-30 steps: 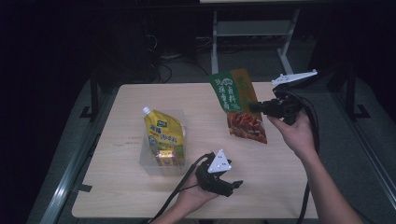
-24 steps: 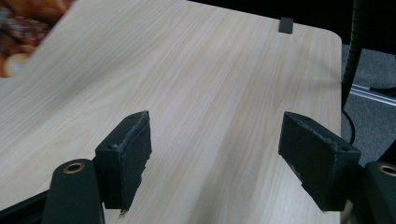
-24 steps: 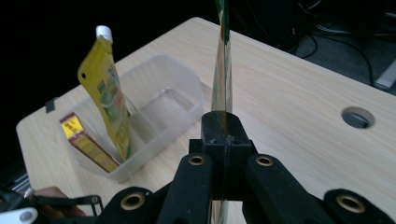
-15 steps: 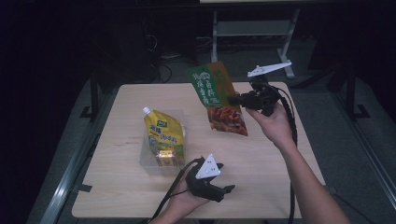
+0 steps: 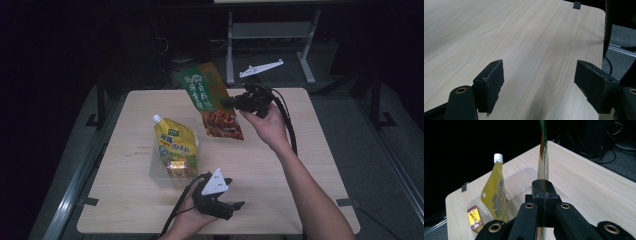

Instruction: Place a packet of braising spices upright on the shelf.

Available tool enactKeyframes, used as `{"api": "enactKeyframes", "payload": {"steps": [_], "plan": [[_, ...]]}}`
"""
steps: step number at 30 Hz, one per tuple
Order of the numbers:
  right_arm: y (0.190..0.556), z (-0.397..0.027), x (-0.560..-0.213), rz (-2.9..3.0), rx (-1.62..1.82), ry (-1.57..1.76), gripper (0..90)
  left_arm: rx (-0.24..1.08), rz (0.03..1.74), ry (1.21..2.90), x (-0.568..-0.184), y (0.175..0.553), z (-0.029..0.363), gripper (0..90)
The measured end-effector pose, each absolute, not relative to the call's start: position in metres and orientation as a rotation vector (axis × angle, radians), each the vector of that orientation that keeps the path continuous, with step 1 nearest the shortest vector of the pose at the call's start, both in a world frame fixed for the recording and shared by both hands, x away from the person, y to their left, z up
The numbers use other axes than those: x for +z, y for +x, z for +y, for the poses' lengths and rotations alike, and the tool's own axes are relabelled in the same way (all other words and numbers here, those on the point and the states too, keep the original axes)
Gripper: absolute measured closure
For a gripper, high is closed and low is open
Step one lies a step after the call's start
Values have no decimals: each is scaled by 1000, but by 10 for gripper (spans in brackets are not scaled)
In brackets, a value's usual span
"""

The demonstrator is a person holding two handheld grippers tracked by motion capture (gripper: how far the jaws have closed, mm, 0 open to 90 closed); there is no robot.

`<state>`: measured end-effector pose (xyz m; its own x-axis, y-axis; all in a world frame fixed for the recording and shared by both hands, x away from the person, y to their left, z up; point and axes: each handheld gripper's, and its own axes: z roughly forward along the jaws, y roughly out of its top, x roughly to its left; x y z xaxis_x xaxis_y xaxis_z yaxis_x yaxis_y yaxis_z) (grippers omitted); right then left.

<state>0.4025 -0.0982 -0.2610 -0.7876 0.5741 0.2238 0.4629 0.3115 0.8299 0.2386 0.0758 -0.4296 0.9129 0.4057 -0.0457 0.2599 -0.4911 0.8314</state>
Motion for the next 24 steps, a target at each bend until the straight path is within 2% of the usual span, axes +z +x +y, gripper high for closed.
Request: {"api": "enactKeyframes", "payload": {"steps": [24], "plan": [[429, -25, -282, 2528, 1531, 928, 900, 192, 447, 2116, -432, 234, 77, 225]]}}
